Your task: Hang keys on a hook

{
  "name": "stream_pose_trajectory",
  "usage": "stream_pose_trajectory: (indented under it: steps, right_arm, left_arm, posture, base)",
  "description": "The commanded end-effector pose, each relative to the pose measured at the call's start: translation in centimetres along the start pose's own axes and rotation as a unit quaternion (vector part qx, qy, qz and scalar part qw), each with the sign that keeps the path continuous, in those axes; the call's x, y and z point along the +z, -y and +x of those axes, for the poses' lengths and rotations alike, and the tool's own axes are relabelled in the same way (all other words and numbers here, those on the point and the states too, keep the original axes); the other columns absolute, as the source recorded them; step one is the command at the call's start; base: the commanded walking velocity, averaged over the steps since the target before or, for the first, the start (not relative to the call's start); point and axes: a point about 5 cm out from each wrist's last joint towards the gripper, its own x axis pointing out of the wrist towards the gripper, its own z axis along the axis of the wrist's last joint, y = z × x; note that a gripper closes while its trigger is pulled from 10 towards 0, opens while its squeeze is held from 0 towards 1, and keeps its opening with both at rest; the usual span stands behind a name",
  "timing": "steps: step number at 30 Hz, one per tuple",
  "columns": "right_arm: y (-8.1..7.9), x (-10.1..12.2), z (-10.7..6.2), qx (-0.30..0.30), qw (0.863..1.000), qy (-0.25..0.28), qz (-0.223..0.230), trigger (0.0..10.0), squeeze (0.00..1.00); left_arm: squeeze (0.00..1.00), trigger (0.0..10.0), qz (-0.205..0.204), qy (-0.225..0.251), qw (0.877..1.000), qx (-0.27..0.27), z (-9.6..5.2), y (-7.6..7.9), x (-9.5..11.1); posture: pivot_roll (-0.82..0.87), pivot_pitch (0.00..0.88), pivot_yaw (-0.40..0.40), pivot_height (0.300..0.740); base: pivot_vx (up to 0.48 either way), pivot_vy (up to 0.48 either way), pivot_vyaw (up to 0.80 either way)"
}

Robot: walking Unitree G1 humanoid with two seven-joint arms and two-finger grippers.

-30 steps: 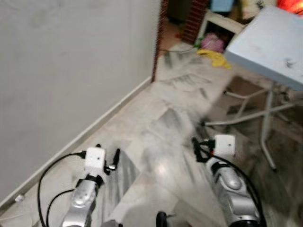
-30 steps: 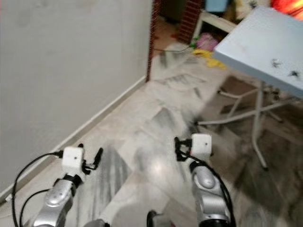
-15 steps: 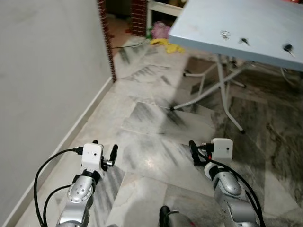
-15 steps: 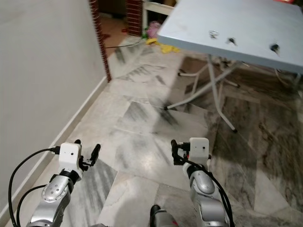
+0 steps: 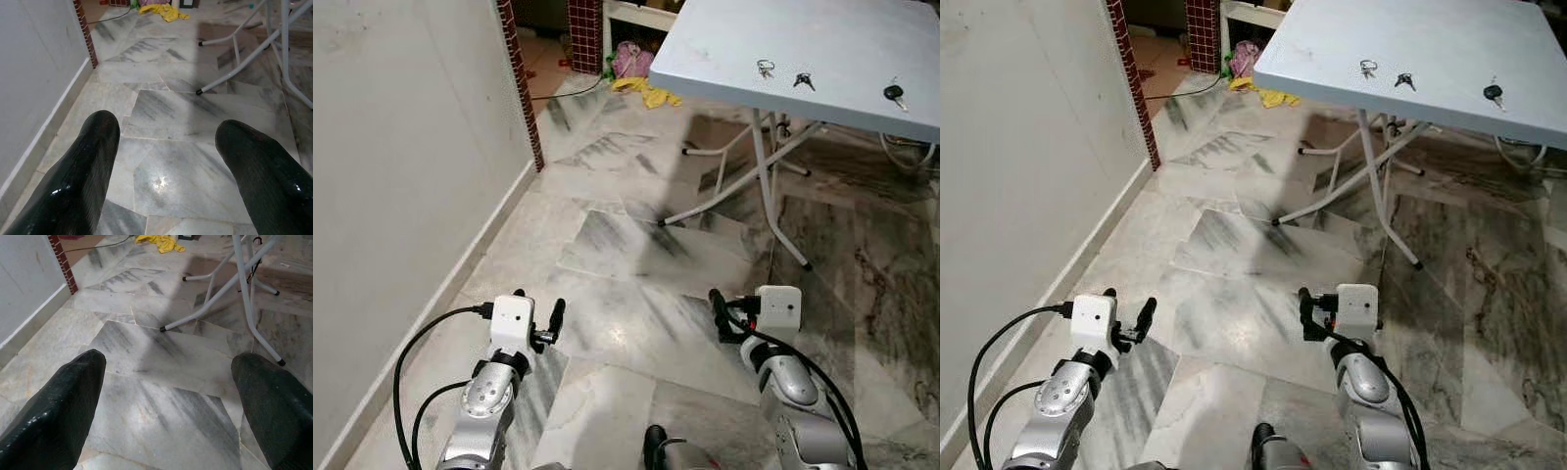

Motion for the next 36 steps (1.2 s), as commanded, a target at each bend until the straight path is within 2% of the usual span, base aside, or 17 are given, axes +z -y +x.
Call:
stream_pose_trajectory:
  steps: [1,13,27,36]
  right_arm:
    - [0.4,0.3,-0.2,-0.008,1.000,0.002,-0.001,10.0,0.00]
    - [0.9,2.1,0.4,-0.020,0.999,0.031,-0.009,10.0,0.00]
    - [0.7,2.4,0.4,-0.022,0.999,0.037,-0.011,10.0,0.00]
    - [0.5,2.6,0.3,-0.017,0.999,0.043,-0.016,10.0,0.00]
  left_arm:
    - [0.00,10.0,-0.006,-0.012,1.000,-0.001,0.0,0.1,-0.4]
    - [0.00,10.0,-0.007,-0.018,1.000,-0.005,0.2,0.3,-0.6]
    - [0.00,10.0,-0.009,-0.013,1.000,-0.007,0.5,0.4,-0.3]
    - [0.00,10.0,-0.027,0.029,0.999,-0.010,0.7,0.7,1.3]
  posture:
    - [-0.06,0.171,0.005,0.740]
    - [-0.07,0.166,0.013,0.740]
    - [-0.07,0.162,0.015,0.740]
    - [-0.07,0.168,0.008,0.740]
  base:
    - [0.000,-0.398,0.00]
    - [0.000,-0.480,0.00]
    - [0.000,-0.474,0.00]
    - [0.000,-0.060,0.00]
